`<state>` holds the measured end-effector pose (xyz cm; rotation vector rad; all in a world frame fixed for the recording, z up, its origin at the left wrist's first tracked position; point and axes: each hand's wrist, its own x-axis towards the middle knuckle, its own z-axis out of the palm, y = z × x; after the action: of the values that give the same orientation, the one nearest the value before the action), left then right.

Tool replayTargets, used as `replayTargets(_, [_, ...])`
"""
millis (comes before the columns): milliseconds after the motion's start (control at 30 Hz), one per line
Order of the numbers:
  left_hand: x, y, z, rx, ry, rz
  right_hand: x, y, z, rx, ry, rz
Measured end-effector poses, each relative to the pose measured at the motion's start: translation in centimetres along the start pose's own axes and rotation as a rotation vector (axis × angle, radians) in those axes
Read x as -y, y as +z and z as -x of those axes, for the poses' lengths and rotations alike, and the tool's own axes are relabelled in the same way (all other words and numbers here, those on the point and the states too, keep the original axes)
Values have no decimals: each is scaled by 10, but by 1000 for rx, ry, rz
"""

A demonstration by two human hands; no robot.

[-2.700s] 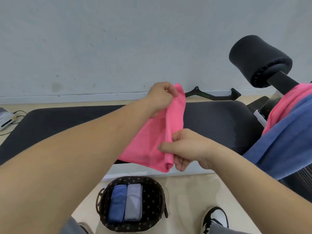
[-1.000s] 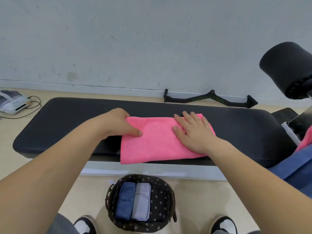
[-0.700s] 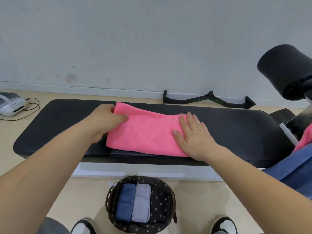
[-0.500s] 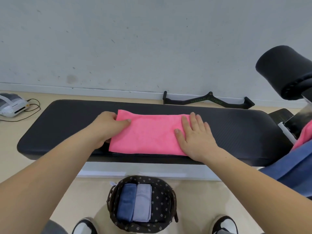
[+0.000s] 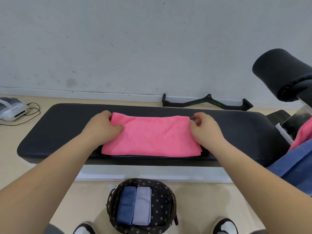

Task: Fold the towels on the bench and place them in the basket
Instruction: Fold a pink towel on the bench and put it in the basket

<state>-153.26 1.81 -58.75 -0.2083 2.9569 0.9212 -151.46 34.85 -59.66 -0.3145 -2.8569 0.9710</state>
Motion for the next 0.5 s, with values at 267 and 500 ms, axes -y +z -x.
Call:
replayTargets(267, [1,1,-18,-107,145,54,21,9,-24,66,128,-60])
replayTargets(500, [-14,-21,6,-91,157,466,22,-3,-20,-40,-52,-357])
